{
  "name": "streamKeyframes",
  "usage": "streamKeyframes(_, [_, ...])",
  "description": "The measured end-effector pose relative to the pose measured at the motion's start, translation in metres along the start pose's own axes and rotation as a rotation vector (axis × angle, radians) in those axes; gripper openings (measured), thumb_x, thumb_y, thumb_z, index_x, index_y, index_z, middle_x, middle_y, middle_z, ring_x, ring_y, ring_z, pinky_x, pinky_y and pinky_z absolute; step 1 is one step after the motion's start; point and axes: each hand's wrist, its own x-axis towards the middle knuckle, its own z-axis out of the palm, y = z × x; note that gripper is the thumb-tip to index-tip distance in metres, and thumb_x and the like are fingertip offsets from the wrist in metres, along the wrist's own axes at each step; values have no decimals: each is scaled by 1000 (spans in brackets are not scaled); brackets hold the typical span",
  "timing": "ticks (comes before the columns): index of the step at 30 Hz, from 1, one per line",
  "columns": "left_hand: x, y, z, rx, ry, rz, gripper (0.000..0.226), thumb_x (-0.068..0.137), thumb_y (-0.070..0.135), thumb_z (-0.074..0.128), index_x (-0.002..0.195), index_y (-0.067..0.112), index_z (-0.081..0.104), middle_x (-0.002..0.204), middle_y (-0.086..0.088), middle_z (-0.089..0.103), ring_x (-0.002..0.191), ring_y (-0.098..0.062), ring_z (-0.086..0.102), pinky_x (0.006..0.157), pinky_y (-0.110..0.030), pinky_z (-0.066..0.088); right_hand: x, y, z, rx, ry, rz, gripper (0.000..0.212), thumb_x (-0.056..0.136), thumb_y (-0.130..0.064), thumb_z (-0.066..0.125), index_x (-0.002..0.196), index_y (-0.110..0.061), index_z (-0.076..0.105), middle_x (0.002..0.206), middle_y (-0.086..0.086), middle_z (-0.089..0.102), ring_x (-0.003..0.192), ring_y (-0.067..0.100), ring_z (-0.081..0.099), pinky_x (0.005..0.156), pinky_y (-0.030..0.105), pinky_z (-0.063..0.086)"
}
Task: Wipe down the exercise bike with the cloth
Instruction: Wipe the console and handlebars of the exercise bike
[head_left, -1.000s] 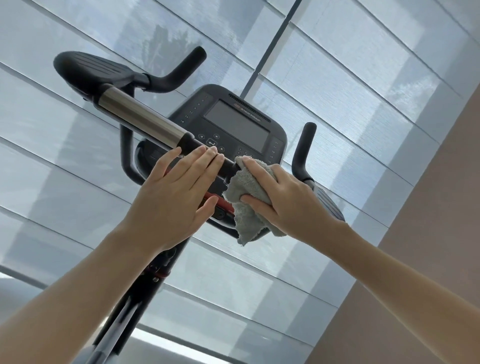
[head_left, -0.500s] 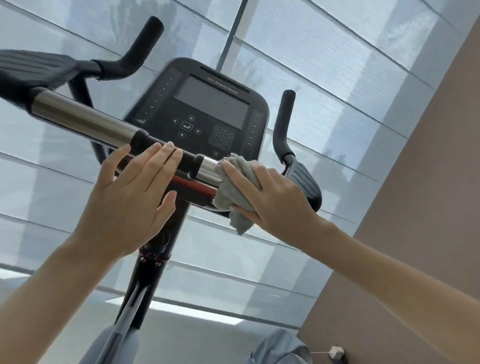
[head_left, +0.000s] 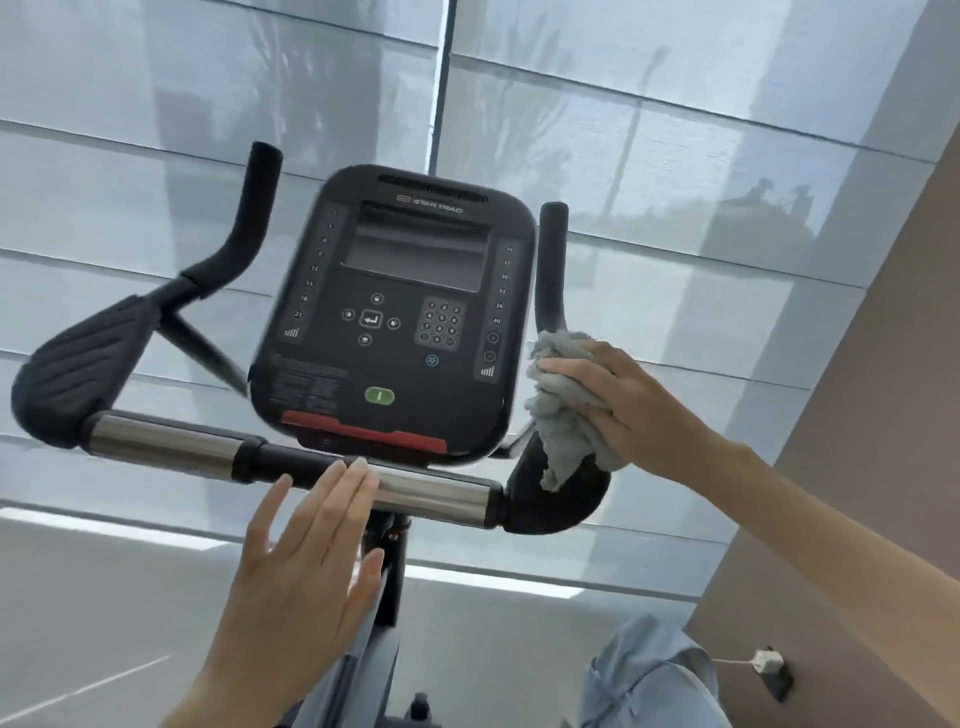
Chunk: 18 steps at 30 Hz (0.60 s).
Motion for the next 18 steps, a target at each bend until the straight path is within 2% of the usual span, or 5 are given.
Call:
streamKeyframes(4, [11,12,-2,-5,-91,12,55,98,37,26,131,4,54,137,-11,53,132,-22,38,113,-50,19,32,33,25,17,-377,142,25,98,-16,47,117,-9,62,127,6,57,121,21,46,105,37,31])
streamKeyframes(7, [15,18,2,-21,-116,31,53,99,37,26,131,6,55,137,-9,53,132,-21,40,113,-50,20,38,33,33,-95,-408,140,27,97,-25,46,83,-9,62,86,1,64,91,21,55,87,39,39])
streamKeyframes(9, [16,24,4,-35,-108,47,51,97,37,31,131,7,55,137,-8,54,132,-20,41,114,-50,19,36,24,31,-172,-390,98,29,97,-29,44,74,-16,54,76,-4,58,85,22,55,83,39,39])
streamKeyframes(12, [20,29,5,-80,-106,41,50,98,36,31,131,7,55,137,-7,54,132,-19,42,115,-48,17,24,-2,38,-146,-382,-6,29,98,-31,42,82,-15,61,79,-2,63,83,21,56,82,37,37])
streamKeyframes(18, [32,35,-2,-94,-130,26,51,95,33,34,134,5,51,140,-9,50,134,-22,41,110,-51,26,-16,-30,38,308,-216,-32,22,96,-18,49,108,-8,64,103,1,66,99,17,55,93,25,37])
